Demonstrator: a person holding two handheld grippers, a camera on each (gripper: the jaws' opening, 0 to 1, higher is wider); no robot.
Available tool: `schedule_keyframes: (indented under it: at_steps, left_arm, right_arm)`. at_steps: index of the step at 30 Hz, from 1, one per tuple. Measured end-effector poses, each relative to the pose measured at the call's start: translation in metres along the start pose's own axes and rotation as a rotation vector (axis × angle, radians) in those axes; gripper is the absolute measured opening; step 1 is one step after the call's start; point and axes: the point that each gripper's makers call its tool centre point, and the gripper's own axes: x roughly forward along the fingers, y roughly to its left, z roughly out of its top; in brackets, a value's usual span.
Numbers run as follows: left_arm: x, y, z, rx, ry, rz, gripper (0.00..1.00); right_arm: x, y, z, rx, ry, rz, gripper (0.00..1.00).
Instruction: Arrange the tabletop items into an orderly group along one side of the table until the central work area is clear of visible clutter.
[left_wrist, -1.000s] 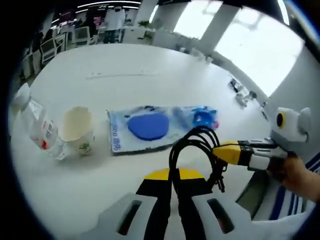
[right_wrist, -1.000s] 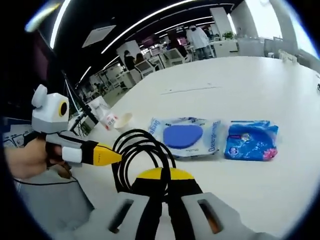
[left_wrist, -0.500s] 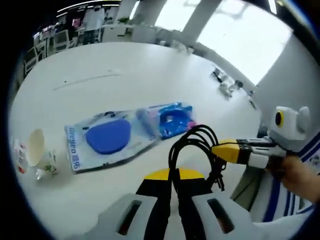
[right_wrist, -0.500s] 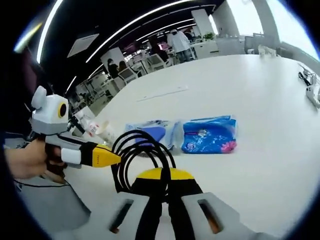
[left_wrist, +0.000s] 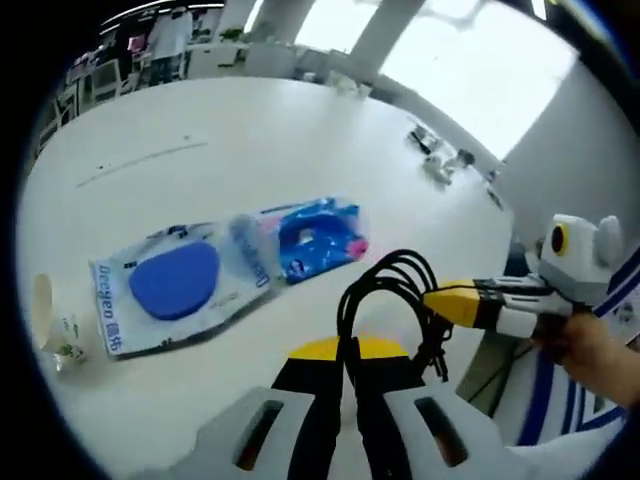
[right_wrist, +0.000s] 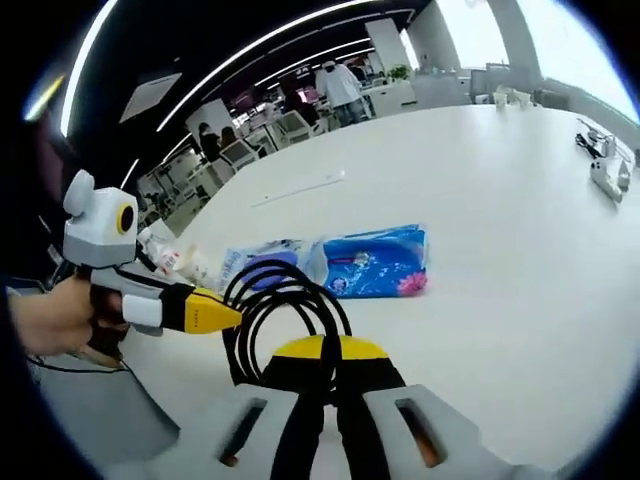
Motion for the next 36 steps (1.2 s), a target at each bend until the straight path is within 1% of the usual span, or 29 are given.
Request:
schedule_keyframes:
  at_steps: [10,19,30,34,36]
  left_arm:
    - [0.018,-0.008,0.002,-0.024,0.003,-0.013,0.0]
    - [0.042,-0.008,-0.001,-0.05,0.025,-0.007,0.0]
    - [0.063,-0.004,-0.003,-0.066,0.053,0.009,0.0]
    - [0.07,-0.002,-0.006,-0.058,0.067,0.018,0.0]
    - [0.073,-0.001,-0.009,-0.05,0.078,0.025,0.0]
  right_arm:
    - [0.001,-0.019,0.001,-0.007,0.012,-0.01,0.0]
    - [0.012,-0.038,-0.006,-0.004,0.053,-0.006,0.0]
    - [0.029,-0.056,-0.012,0.001,0.093,0.004,0.0]
    - [0.034,-0.059,-0.017,-0.022,0.118,0.007,0.0]
    - [0.036,-0.061,-0.021,-0.016,0.131,0.007,0.0]
